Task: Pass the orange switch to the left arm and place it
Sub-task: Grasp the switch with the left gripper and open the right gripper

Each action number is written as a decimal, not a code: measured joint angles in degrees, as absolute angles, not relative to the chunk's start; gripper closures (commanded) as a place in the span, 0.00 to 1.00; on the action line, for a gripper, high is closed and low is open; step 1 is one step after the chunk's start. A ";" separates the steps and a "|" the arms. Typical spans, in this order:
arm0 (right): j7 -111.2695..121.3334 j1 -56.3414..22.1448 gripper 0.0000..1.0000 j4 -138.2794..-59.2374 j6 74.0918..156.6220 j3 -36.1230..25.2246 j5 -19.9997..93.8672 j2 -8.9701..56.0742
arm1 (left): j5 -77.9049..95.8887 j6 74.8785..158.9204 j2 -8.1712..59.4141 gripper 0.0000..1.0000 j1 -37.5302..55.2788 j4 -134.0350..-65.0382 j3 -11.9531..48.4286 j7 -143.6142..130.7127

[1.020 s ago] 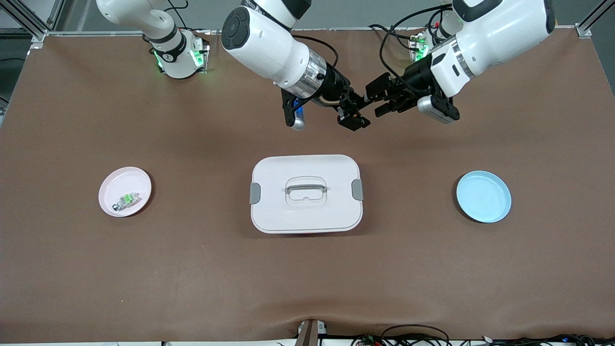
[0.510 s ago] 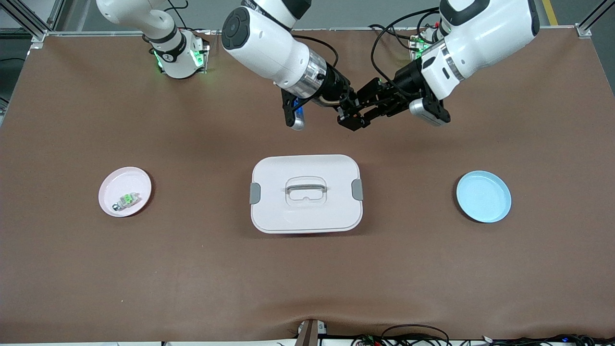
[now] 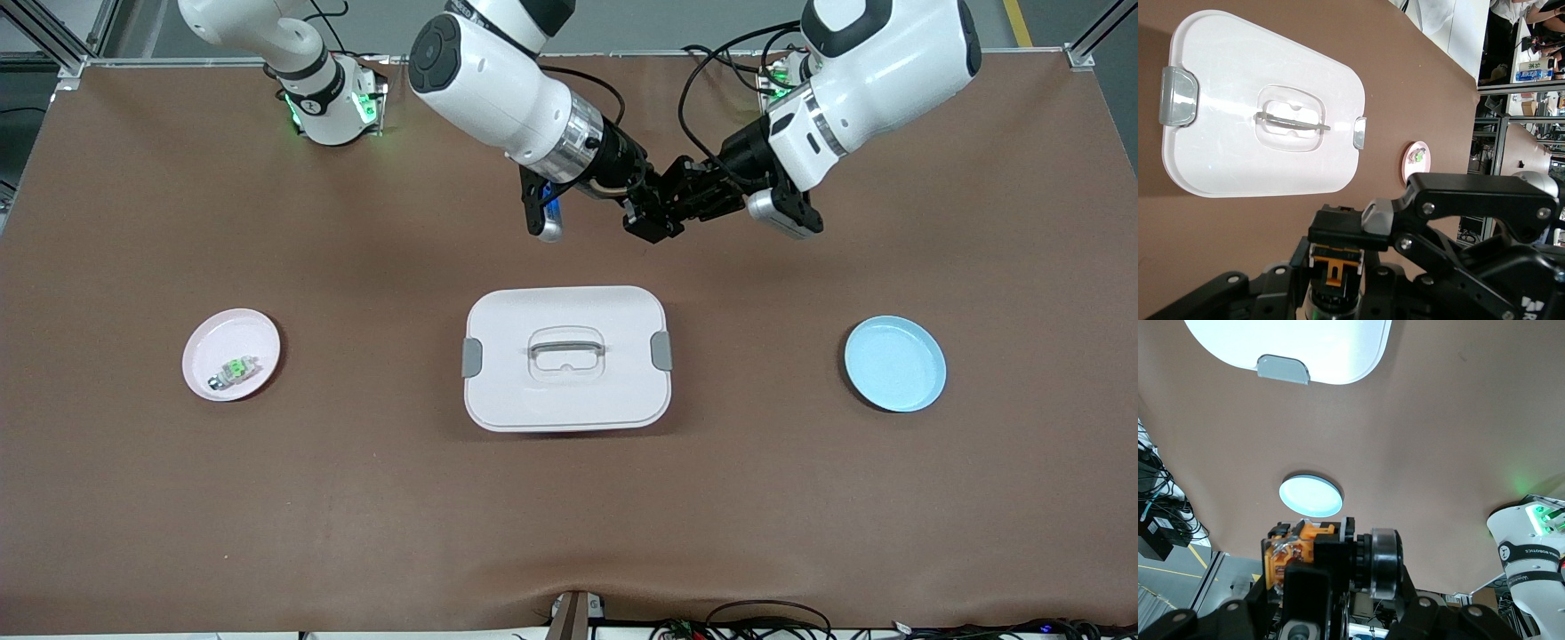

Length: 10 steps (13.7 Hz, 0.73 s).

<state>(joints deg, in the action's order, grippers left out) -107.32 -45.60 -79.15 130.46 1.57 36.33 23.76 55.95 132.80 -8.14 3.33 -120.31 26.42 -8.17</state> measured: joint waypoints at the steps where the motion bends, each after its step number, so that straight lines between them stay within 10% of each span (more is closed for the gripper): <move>1: -107.32 -45.60 0.77 -79.14 130.45 1.57 36.33 23.76 | 55.95 132.82 -8.13 1.00 3.33 -120.31 26.43 -8.17; 3: -107.32 -45.60 0.76 -79.15 130.47 1.57 36.33 23.76 | 55.95 132.82 -8.13 1.00 3.31 -120.31 26.44 -8.15; 8: -107.32 -45.61 0.06 -79.13 130.64 1.59 36.33 23.81 | 55.95 132.81 -8.13 1.00 3.18 -120.30 26.50 -8.14; 10: -107.37 -45.71 0.00 -79.08 130.71 1.66 36.35 23.83 | 55.93 132.98 -7.96 1.00 2.79 -120.28 26.49 -8.33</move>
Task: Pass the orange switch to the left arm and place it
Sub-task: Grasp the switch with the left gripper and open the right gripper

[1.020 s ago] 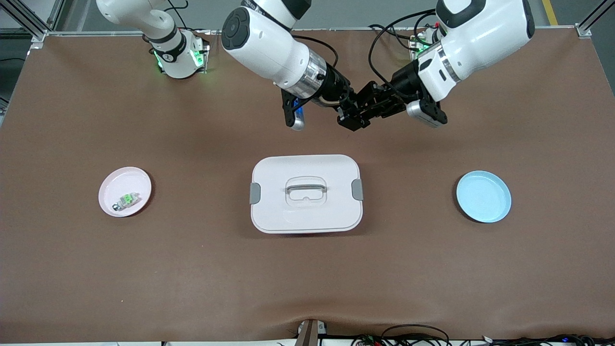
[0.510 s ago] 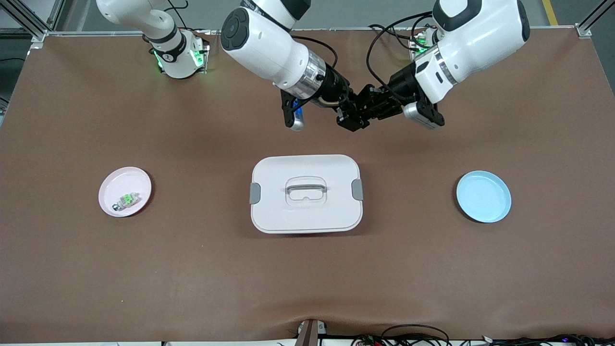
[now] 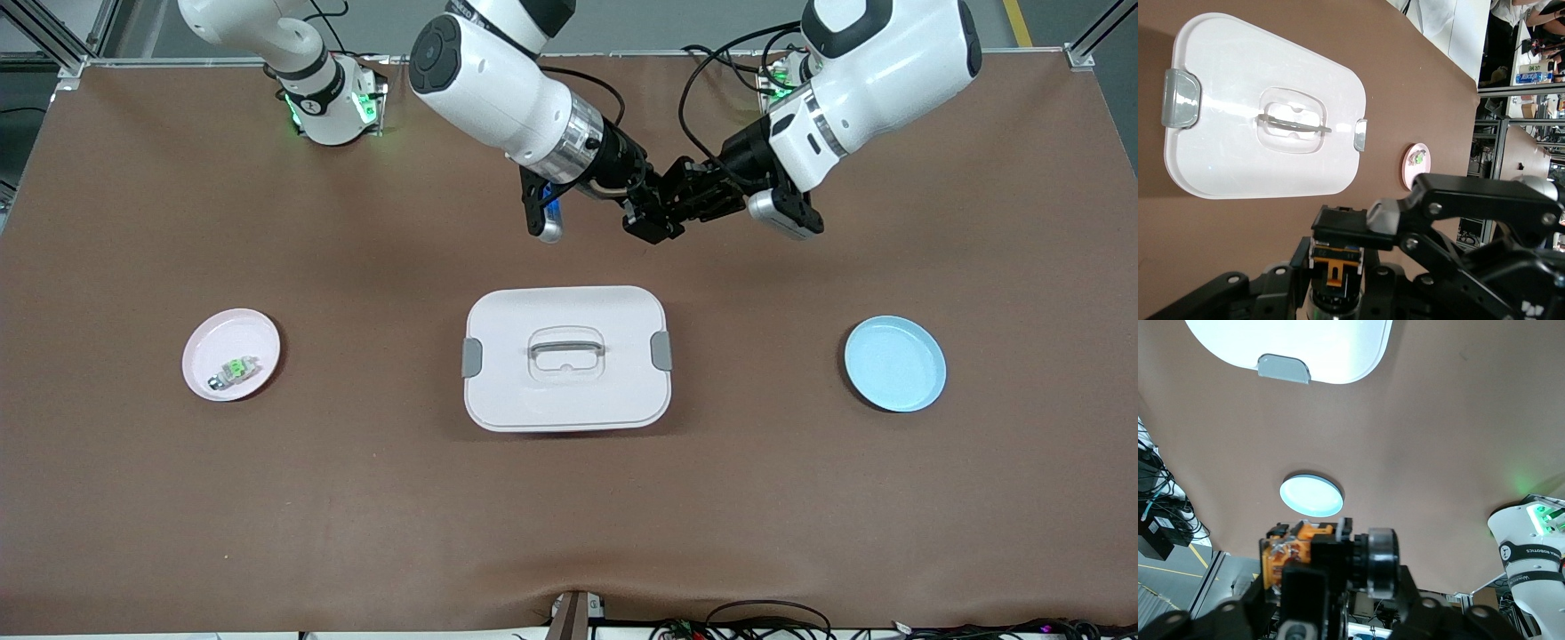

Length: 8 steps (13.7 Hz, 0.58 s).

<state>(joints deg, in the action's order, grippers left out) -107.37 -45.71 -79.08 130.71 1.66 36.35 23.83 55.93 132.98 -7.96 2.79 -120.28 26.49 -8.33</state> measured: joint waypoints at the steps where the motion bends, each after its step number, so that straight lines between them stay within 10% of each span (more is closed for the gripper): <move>1: -107.40 -45.82 0.00 -79.03 130.74 1.67 36.35 23.83 | 55.32 133.08 -7.76 1.00 2.48 -120.27 26.49 -8.32; 8: -107.41 -45.92 0.00 -78.42 130.83 1.41 36.35 23.81 | 44.17 132.79 -6.46 1.00 -1.72 -119.90 26.48 -8.68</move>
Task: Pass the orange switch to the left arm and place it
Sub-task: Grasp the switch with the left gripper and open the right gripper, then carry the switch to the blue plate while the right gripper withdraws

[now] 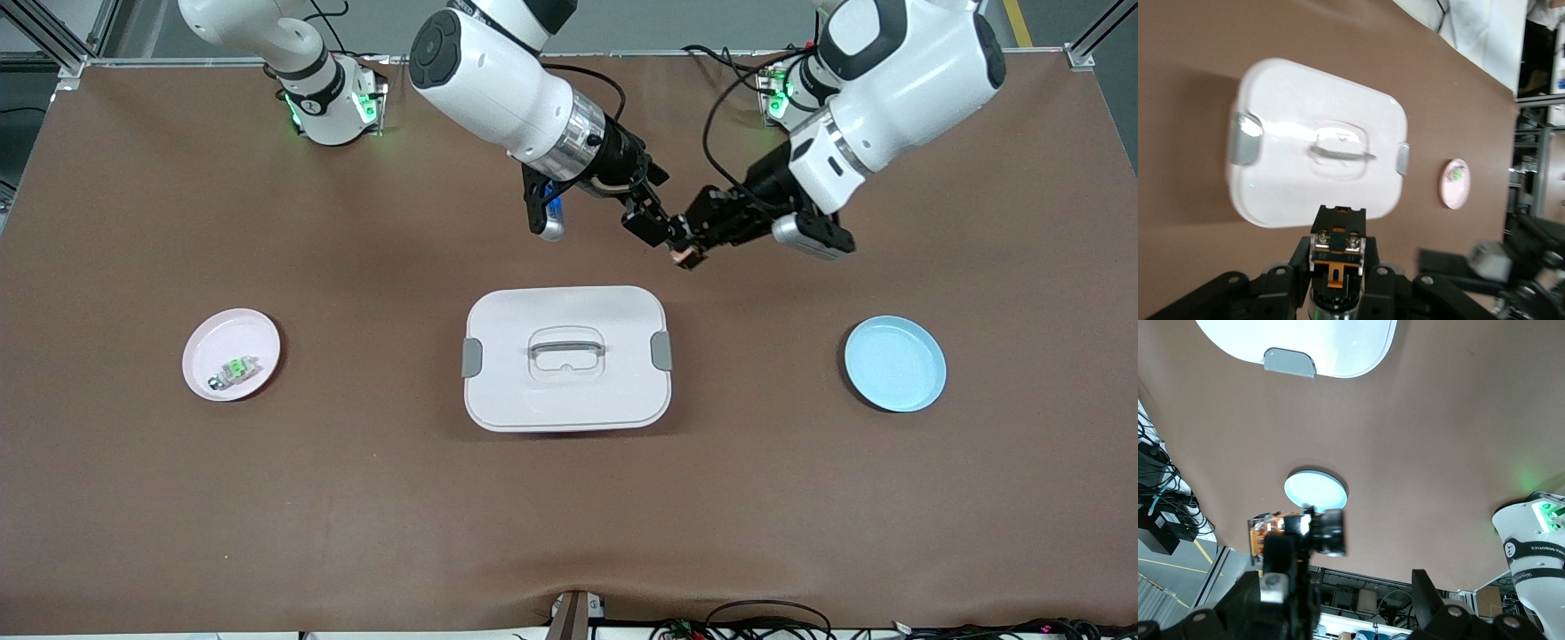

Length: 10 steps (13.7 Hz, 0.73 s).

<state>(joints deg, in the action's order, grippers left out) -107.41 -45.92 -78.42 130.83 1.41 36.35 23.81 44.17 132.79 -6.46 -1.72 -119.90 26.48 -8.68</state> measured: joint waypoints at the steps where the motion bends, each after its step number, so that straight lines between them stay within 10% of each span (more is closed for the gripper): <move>1: -107.39 -45.92 0.00 -78.21 129.77 1.37 36.32 23.52 | 40.99 131.63 -6.35 1.00 -3.50 -119.87 26.47 -8.70; 10: -96.23 -44.83 0.00 -80.11 104.36 0.15 23.51 10.42 | 22.29 120.71 -4.70 1.00 -20.36 -119.72 26.40 2.51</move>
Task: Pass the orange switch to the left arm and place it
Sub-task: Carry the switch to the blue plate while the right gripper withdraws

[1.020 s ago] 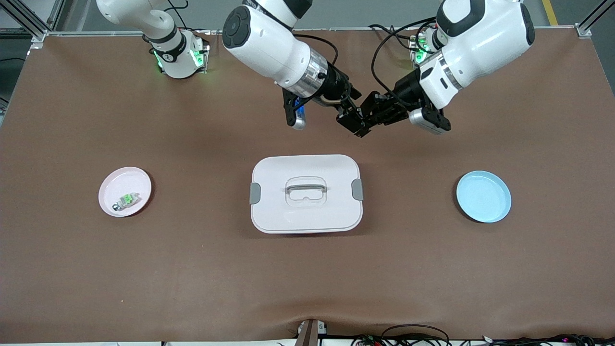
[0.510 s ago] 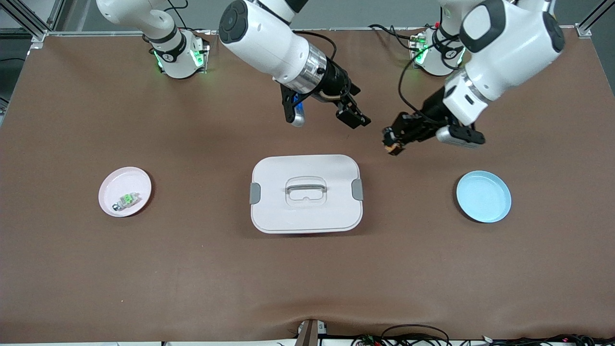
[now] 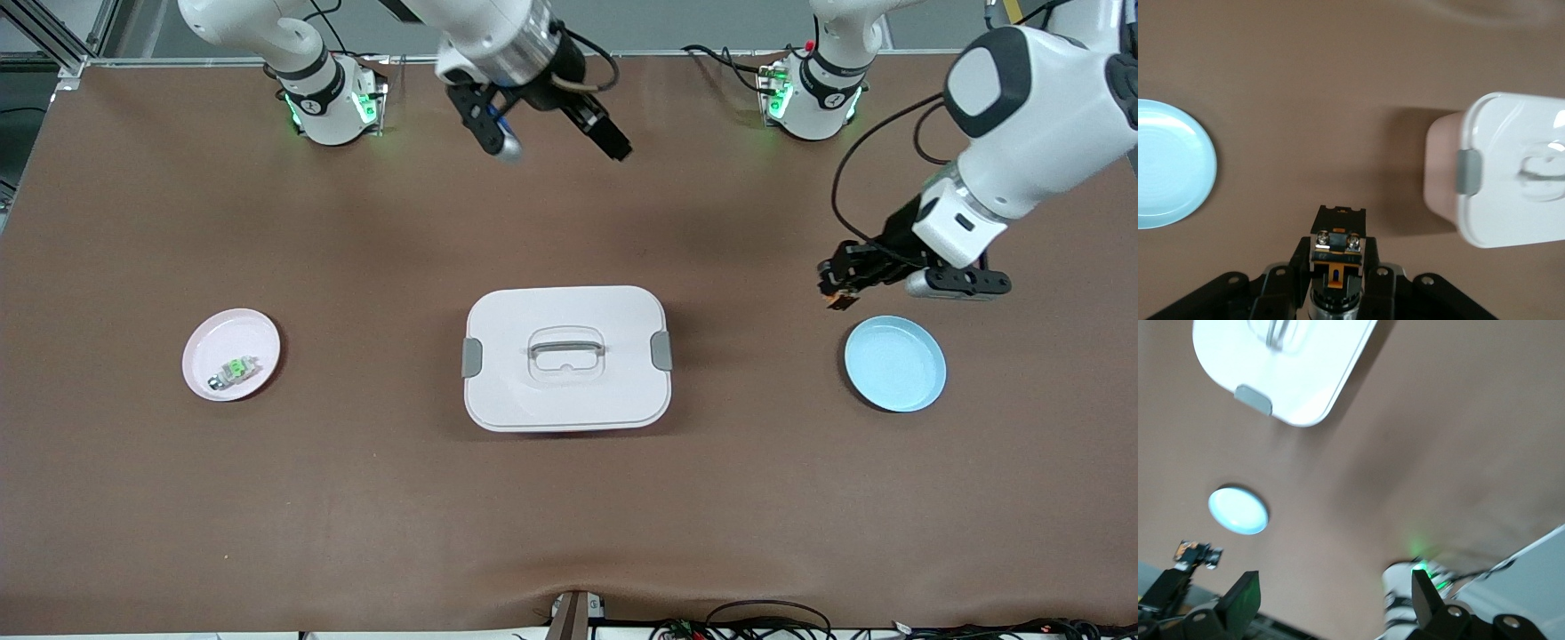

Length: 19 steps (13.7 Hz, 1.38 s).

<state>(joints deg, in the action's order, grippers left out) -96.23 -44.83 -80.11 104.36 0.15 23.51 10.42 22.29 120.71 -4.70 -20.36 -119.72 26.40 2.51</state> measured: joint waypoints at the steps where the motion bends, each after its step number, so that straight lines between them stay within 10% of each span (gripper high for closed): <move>1: -93.05 -44.30 0.00 -82.45 103.40 0.10 22.16 7.85 | 21.35 120.19 -3.67 1.00 -22.44 -119.75 26.37 6.37; 7: -63.61 -34.47 0.00 -97.13 93.69 -0.31 16.75 -5.77 | 11.28 120.08 4.47 1.00 -29.59 -119.22 26.33 27.18; 13: -24.53 -9.10 0.00 -98.01 80.41 -1.13 15.10 -8.38 | -4.33 122.69 16.13 1.00 -33.92 -115.36 26.26 49.61; 19: -5.32 0.28 0.00 -98.38 81.43 -1.06 6.15 -8.50 | -12.50 134.02 23.33 1.00 -34.47 -114.99 26.28 65.06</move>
